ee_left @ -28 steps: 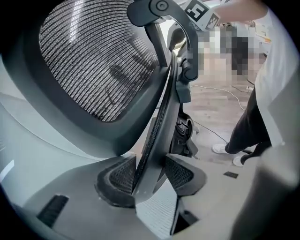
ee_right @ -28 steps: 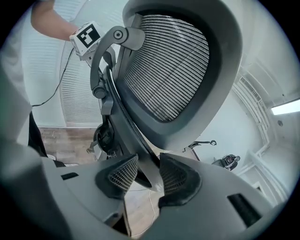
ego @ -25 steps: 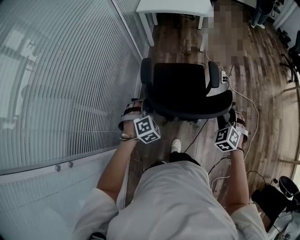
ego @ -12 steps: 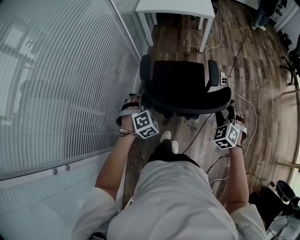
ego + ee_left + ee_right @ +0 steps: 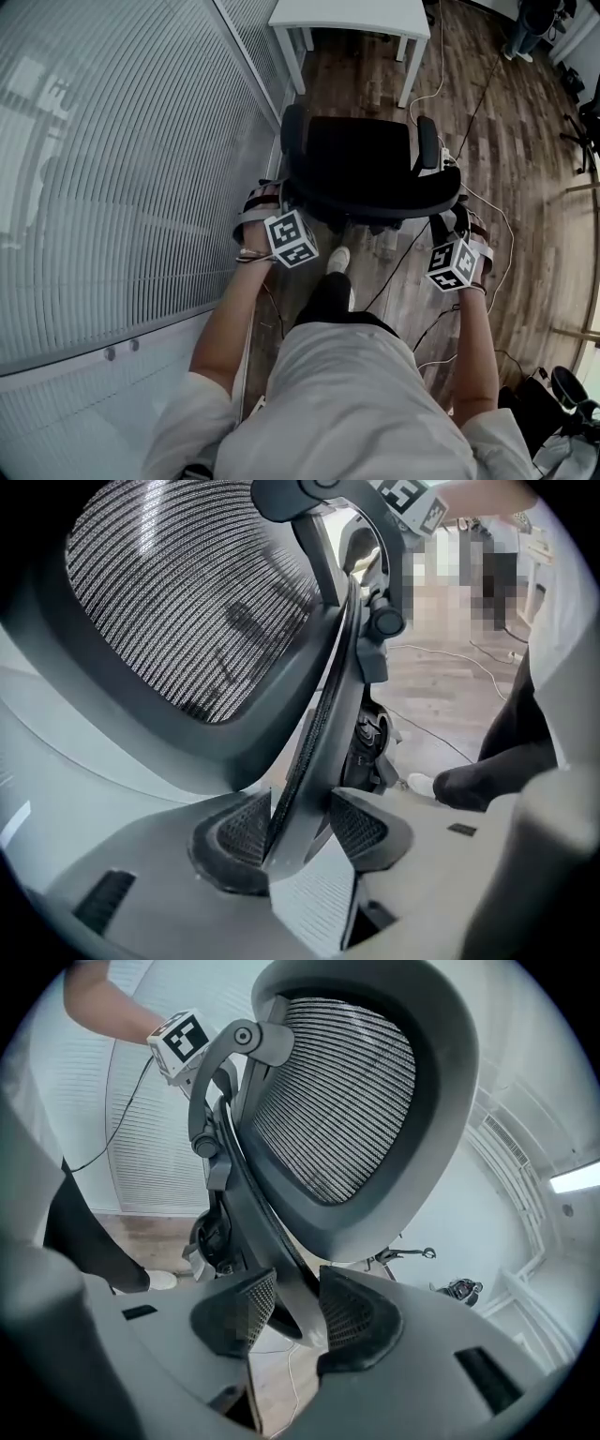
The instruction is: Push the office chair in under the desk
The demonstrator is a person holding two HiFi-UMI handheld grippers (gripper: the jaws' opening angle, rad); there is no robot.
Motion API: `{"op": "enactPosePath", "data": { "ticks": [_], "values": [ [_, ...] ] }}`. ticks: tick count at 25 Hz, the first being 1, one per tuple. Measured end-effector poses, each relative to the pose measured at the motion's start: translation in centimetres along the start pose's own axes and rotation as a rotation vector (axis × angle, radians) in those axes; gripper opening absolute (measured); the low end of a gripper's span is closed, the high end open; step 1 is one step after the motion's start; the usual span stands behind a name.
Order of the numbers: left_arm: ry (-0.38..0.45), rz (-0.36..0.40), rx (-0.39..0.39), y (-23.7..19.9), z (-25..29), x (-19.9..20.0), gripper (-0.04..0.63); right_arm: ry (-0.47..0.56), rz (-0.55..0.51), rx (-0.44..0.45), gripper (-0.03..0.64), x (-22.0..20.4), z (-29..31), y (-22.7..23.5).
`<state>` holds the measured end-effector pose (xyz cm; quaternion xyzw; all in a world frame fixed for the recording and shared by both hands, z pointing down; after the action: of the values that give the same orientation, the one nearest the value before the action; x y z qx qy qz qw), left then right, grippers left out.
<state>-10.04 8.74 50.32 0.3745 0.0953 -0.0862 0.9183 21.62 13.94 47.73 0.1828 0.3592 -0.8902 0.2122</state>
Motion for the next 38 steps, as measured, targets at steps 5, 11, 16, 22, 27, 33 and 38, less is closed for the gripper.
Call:
{"op": "enactPosePath", "data": {
  "ticks": [5, 11, 16, 22, 27, 33, 38],
  "values": [
    [0.001, 0.001, 0.0, -1.5, 1.6, 0.6, 0.209, 0.001, 0.0, -0.003, 0.161, 0.2, 1.4, 1.6],
    [0.004, 0.003, 0.0, -3.2, 3.5, 0.7, 0.209, -0.002, 0.001, -0.005, 0.161, 0.9, 3.1, 2.8],
    [0.015, 0.011, -0.005, -4.8, 5.1, 1.0, 0.209, -0.014, 0.014, -0.013, 0.161, 1.3, 4.4, 4.2],
    [0.036, 0.021, -0.002, -6.4, 6.9, 1.3, 0.208, -0.035, 0.03, -0.024, 0.161, 1.9, 6.0, 5.6],
    [0.048, 0.034, -0.001, -8.6, 8.6, 1.9, 0.207, -0.055, 0.042, -0.035, 0.161, 2.5, 7.6, 7.5],
    [0.064, 0.046, -0.016, -11.1, 11.5, 2.2, 0.208, -0.079, 0.06, -0.04, 0.161, 3.6, 9.8, 9.9],
    [0.076, 0.064, -0.003, -13.4, 13.5, 2.7, 0.209, -0.09, 0.076, -0.055, 0.161, 4.3, 11.4, 11.4]
  ]
}}
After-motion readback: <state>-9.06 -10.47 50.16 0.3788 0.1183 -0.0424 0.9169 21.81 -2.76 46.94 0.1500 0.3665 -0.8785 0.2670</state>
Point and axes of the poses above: the fingertips, and each gripper's own axes: z forward along the fingers, y to its right, x out of its top, the point moved 9 cm from there along -z, backward along the fingers, and after that the axes turned 5 degrees about x, right-handed, at the moved point
